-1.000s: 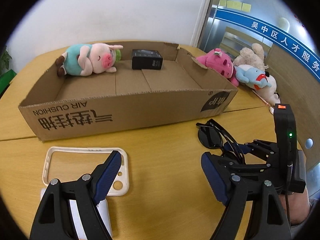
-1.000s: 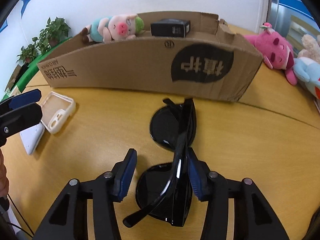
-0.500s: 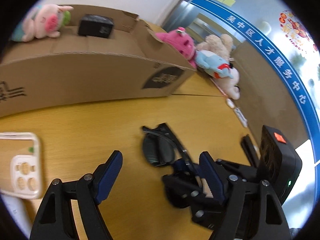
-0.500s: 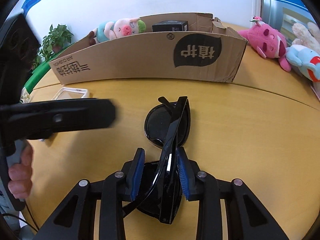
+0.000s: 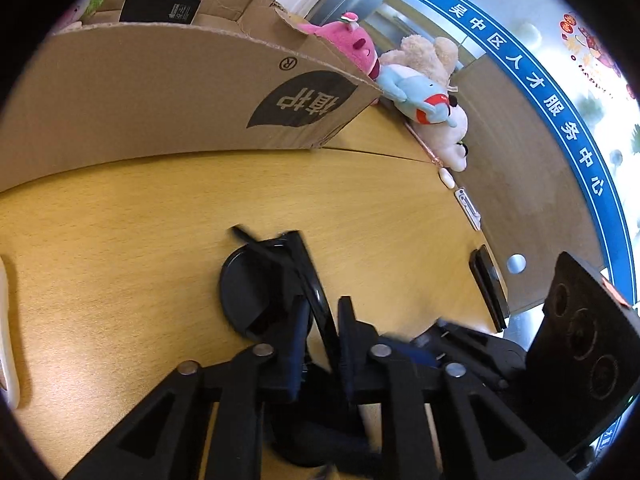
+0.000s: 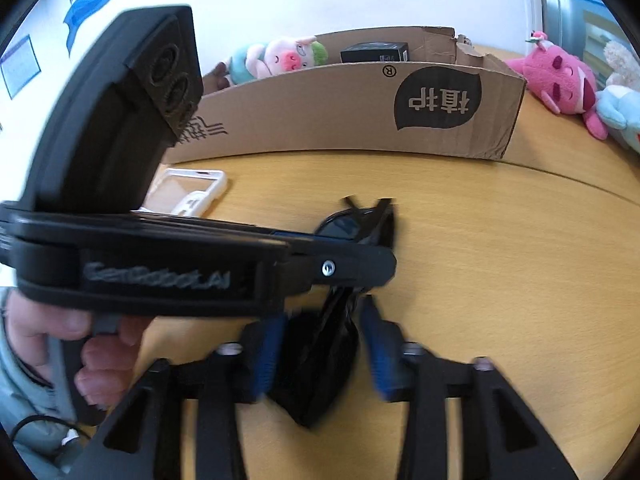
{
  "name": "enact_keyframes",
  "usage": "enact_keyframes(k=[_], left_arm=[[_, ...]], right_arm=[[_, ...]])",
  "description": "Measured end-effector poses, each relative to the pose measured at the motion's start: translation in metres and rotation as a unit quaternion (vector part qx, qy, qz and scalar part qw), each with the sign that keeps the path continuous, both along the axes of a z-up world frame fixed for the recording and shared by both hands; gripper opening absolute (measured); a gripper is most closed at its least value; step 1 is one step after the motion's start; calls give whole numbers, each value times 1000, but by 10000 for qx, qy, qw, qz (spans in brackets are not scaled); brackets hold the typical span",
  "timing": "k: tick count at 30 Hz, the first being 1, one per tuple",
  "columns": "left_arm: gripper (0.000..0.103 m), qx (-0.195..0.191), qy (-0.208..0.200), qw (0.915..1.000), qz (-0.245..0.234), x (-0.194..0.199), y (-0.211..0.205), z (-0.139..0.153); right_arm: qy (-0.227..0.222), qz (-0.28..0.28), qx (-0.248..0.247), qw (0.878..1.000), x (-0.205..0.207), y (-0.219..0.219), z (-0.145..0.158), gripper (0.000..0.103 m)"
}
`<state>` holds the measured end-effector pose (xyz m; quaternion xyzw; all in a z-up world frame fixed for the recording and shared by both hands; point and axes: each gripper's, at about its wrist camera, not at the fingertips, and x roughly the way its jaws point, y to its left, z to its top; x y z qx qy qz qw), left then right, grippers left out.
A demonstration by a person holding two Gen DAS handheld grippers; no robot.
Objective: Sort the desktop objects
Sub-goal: 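Grasp the black sunglasses by the folded arms with the right gripper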
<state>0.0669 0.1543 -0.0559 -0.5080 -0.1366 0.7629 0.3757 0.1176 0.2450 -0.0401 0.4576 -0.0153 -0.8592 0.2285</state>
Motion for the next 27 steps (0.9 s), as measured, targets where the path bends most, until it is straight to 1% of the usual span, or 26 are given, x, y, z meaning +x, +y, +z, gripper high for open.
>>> enact_keyframes(k=[1,2,3,4,5,7,8,12,14,18,21,23,24,25,26,27], left_arm=[[8,-26,6,10000,0,-1,-1,0],[8,-94,16,10000,5,0,-1,-1],[8,-173,19,9998,23,-1,0,-2],[7,-161,-51,9999,18,-1,-1,-5],[7,-66,-97,9999,21,-1,-2,-6],[7,-43,-107,9999,25,-1,-2,-8],[7,-44,-108,9999,25,-1,-1,-8],[7,-13,-220,9997,59,0,-2,-8],[7,13,-343,9993,116,0,-1,-9],[7,63,-544,9983,220,-1,-2,-10],[7,-2,-590,9979,277,0,-1,-9],[7,-2,-626,9976,310,1,-2,-9],[7,-21,-599,9976,342,1,-2,-8],[7,-17,-585,9976,360,0,-3,-7],[7,-10,-589,9975,381,0,-4,-6],[7,2,-572,9976,399,0,-5,-5]], right_arm=[[21,-24,-48,10000,2,3,2,78],[66,-51,-151,9999,6,7,7,83],[86,-66,-208,9997,8,10,9,84],[81,-85,-277,9995,9,13,12,83],[20,-119,-345,9993,9,17,13,81],[-122,-144,-462,9988,6,20,11,63],[-236,-148,-552,9981,3,21,7,61],[-380,-110,-856,9955,5,22,3,61],[-443,-111,-1071,9932,5,23,5,61],[-548,-207,-1529,9865,2,32,7,68],[-695,-251,-1685,9829,-3,32,2,69],[-753,-226,-1712,9821,-6,27,-3,60],[-768,-211,-1682,9825,-7,24,-4,41],[-771,-195,-1636,9833,-9,23,-6,29],[-787,-166,-1577,9842,-10,21,-8,29],[-787,-148,-1530,9850,-10,20,-9,25]])
